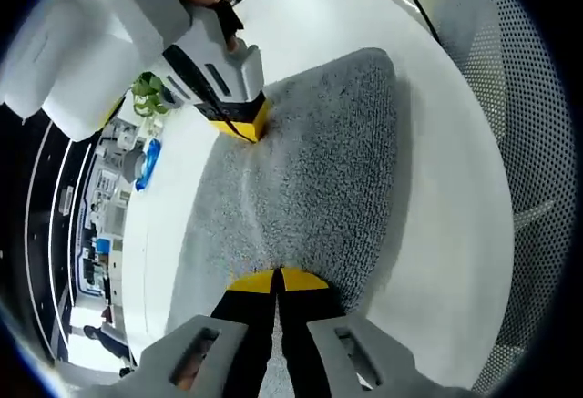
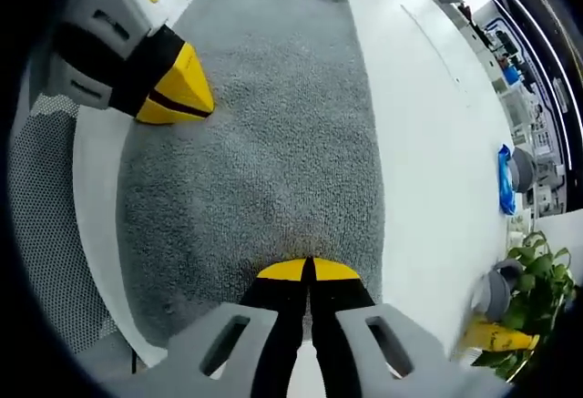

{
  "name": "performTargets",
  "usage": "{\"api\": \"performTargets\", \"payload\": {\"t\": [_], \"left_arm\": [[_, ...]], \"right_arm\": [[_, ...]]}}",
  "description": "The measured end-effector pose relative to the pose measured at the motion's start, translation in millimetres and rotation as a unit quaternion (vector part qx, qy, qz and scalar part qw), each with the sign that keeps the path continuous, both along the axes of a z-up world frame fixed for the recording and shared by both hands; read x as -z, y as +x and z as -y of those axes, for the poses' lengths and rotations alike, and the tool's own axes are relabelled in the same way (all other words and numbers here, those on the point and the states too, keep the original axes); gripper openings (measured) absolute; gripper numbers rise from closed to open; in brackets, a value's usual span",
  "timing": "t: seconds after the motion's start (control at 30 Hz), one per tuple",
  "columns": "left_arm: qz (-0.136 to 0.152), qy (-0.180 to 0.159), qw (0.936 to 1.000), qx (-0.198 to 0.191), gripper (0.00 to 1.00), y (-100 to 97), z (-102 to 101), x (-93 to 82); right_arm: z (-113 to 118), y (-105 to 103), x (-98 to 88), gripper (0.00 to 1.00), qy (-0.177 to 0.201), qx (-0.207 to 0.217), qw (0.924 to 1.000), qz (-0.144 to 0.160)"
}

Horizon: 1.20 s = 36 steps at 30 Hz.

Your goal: Fold the towel on the table until its edges align and the towel forms a compact rectangular stack.

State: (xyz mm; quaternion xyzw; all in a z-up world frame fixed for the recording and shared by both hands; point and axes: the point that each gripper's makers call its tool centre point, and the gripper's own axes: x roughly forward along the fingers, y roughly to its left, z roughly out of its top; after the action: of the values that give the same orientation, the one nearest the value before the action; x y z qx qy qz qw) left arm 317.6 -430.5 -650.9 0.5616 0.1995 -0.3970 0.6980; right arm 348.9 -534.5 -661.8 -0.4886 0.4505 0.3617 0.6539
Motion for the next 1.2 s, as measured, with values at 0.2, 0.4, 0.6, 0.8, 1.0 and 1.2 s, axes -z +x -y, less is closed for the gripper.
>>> {"api": "performTargets", "payload": {"t": [0.2,0.4,0.6,0.8,1.0,1.2], "left_arm": [[0.0,-0.001,1.0,-0.001,0.01,-0.1,-1,0.0],[-0.001,-0.007,1.0,-0.004,0.01,0.4,-1,0.3],[-0.003,-0.011,0.9999,-0.008,0.0,0.9,-2,0.3],[-0.012,-0.027,0.9993,-0.022,0.0,2.4,-3,-0.1],[-0.01,-0.029,0.9992,-0.025,0.0,2.8,-4,-0.3],[-0.018,-0.047,0.998,-0.038,0.0,3.4,-5,-0.8]], "right_arm": [[0,-7,1.4,0.0,-0.06,-0.04,0.9971,0.023],[3,-11,2.2,0.0,-0.051,-0.013,0.9985,0.013],[5,-18,1.4,0.0,-0.034,0.01,0.9994,0.001],[6,-26,1.7,0.0,-0.037,0.012,0.9992,-0.011],[7,-33,1.2,0.0,-0.036,0.013,0.9991,-0.021],[7,-40,0.5,0.0,-0.008,0.037,0.9985,-0.04]]}}
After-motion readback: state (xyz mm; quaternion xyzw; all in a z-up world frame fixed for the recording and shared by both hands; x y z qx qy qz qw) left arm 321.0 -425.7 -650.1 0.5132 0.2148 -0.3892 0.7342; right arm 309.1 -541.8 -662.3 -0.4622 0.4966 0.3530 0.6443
